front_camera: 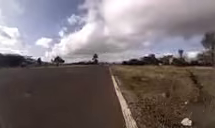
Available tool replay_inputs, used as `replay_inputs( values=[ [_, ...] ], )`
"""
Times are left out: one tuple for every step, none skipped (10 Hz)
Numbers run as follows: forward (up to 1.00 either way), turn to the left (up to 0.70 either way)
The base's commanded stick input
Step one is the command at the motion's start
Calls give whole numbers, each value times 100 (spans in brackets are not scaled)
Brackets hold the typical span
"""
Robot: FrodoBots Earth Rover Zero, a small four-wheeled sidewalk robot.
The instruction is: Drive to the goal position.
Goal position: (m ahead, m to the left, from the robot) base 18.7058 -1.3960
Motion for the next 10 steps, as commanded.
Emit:
replay_inputs(
  values=[
    [86,0],
    [86,0],
    [86,-5],
    [86,-23],
    [87,0],
    [88,0],
    [88,0],
    [87,0],
    [86,-18],
    [86,-28]
  ],
)
